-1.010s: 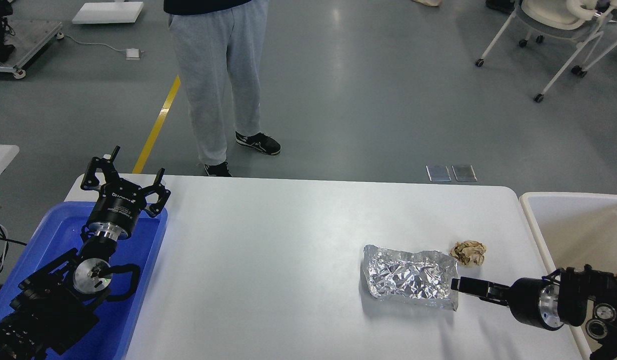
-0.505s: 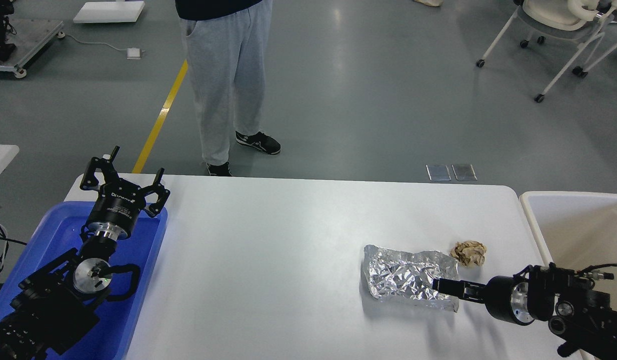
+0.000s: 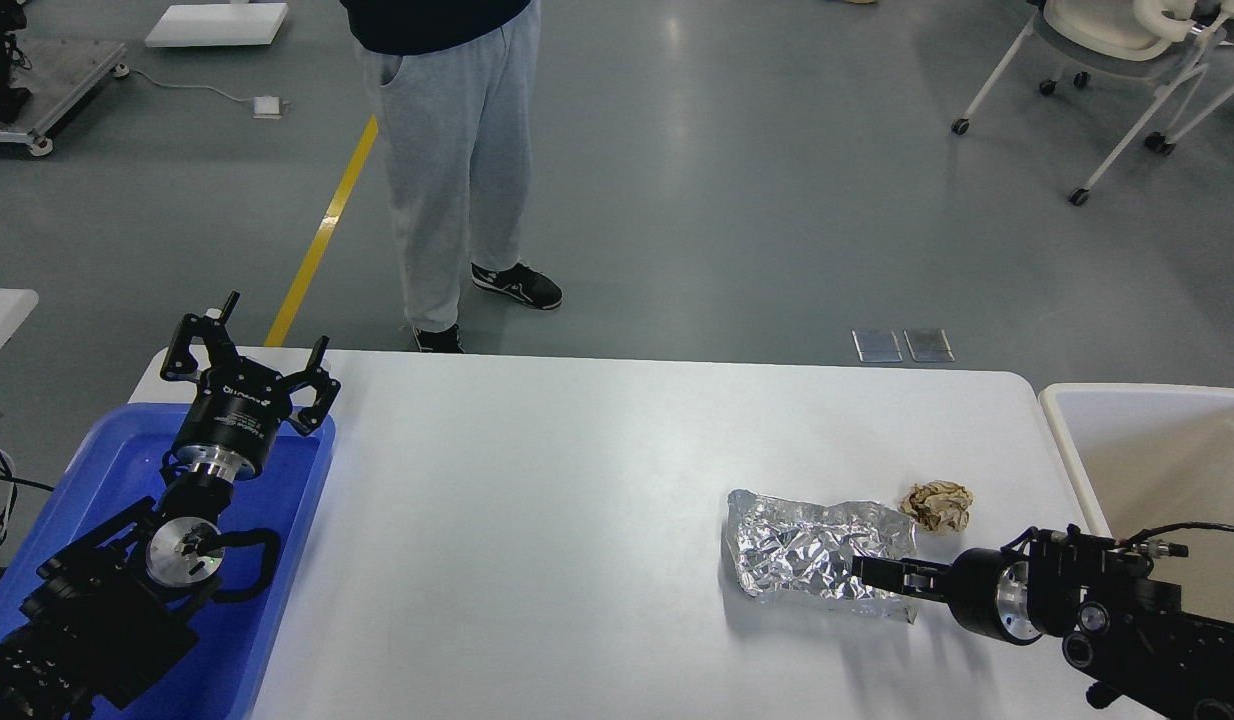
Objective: Tidy desktop
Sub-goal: 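Close the right gripper on the foil bag's edge, then lift the foil bag and carry it toward the white bin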
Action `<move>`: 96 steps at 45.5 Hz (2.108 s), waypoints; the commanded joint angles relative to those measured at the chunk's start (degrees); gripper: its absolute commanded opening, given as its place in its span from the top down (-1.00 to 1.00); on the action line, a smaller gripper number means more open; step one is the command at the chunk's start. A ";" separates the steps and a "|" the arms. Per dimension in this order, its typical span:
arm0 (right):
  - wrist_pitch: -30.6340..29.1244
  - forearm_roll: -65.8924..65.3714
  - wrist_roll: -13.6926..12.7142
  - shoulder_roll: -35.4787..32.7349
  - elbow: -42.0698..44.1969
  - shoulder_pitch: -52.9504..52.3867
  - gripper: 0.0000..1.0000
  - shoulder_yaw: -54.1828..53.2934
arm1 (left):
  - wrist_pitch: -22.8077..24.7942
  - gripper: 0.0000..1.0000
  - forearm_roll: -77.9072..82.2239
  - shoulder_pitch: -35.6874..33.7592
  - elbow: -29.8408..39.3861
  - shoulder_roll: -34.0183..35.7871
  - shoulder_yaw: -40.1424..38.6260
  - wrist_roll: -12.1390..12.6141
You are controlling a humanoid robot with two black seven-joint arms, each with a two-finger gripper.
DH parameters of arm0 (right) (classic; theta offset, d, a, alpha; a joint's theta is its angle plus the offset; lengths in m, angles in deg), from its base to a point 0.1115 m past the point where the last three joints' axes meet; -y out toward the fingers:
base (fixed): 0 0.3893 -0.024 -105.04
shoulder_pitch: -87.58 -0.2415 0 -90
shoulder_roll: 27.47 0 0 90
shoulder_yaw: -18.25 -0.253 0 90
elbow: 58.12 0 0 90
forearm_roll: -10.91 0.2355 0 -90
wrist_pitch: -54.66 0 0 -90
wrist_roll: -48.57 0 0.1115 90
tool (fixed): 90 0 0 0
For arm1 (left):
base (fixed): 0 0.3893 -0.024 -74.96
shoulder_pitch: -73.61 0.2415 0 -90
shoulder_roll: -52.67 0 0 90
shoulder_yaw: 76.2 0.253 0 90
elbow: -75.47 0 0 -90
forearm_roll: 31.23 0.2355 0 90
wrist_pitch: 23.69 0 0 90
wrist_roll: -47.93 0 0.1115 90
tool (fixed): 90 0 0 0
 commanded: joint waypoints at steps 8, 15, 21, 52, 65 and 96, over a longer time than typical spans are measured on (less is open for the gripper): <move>2.20 -0.23 0.06 0.53 1.41 -2.63 0.99 5.11 | 0.01 -1.00 0.02 0.00 0.00 0.02 0.00 0.00; 2.72 -0.14 -0.12 0.26 1.85 -2.90 1.00 5.11 | 0.01 -1.00 0.02 0.00 0.00 -0.06 0.00 0.00; 2.90 -0.14 -0.03 0.35 2.82 -2.81 1.00 5.11 | 0.09 -1.00 -0.07 0.00 0.00 0.02 0.00 0.00; 0.88 3.90 0.41 -9.22 -4.82 -6.85 1.00 5.29 | 0.01 -1.00 0.02 0.00 0.00 0.02 0.00 0.00; -3.86 9.44 0.32 -20.38 -14.84 -13.70 1.00 5.29 | 0.01 -1.00 0.02 0.00 0.00 0.02 0.00 0.00; -19.07 12.60 -0.03 -36.74 -23.55 -32.51 1.00 4.41 | 0.01 -1.00 0.02 0.00 0.00 0.02 0.00 0.00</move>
